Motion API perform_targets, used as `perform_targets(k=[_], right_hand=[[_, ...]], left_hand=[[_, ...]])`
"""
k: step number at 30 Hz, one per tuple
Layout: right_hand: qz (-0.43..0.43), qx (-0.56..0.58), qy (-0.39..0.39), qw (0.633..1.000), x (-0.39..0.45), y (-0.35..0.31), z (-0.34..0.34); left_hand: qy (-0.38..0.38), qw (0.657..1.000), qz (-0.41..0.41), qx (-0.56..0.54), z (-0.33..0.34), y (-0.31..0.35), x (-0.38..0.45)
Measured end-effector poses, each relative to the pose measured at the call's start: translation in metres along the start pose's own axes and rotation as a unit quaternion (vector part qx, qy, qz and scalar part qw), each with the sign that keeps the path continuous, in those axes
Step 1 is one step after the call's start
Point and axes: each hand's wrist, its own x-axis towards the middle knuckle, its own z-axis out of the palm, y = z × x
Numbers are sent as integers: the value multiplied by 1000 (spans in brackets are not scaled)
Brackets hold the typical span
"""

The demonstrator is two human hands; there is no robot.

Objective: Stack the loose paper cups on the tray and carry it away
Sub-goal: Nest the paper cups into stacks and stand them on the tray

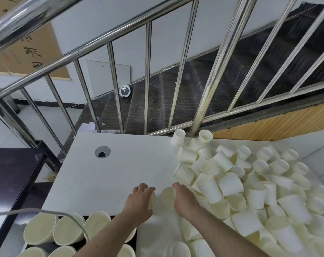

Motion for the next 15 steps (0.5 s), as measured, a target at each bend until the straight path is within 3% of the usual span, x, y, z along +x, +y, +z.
perform_targets(k=[10, 15], right_hand=[[-128, -102, -2, 986, -15, -8, 5], [-119, -99, 35, 987, -17, -13, 13]], left_hand=[[47, 994, 28, -99, -7, -5, -1], [81, 987, 64, -126, -10, -9, -12]])
